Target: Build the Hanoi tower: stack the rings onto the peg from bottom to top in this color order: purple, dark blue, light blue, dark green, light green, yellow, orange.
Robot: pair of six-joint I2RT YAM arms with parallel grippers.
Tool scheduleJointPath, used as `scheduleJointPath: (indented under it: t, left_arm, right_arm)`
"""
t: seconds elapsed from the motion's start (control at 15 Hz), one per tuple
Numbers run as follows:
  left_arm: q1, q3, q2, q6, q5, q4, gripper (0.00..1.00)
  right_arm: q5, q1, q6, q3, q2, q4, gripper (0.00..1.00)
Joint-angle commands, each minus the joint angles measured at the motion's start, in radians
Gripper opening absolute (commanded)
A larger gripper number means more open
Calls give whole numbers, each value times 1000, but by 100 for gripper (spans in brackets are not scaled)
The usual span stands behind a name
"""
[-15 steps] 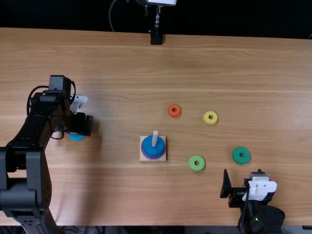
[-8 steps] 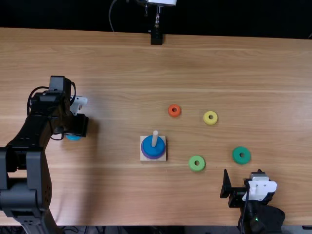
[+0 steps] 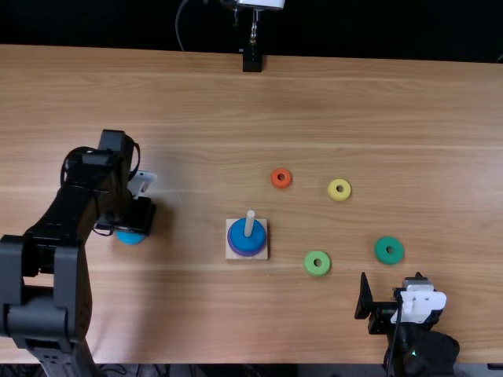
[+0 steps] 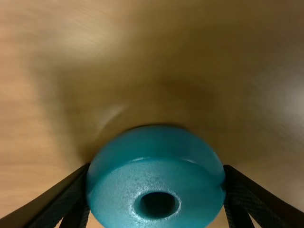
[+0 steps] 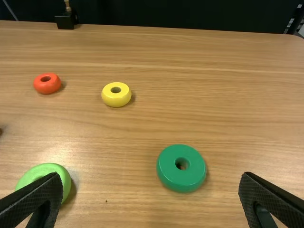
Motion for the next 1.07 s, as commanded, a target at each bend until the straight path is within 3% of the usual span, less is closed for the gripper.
scheduleJointPath:
  t: [0.0,0.2,0.53,1.0]
  left_arm:
    - [-20,67,-50,7,14,-33,0]
    - [-61,153,-104,9,14,-184,0]
    - [-136,242,-203,-11,14,-237,0]
    - [-314,472,-231,-180,14,-442,0]
  right_arm:
    - [10,-12,2,-119,-7,-62,100]
    - [10,-12,2,-119,-7,-62,100]
    - [10,-12,2,-119,-7,-62,100]
    - [10,-12,2,-119,-7,-62,100]
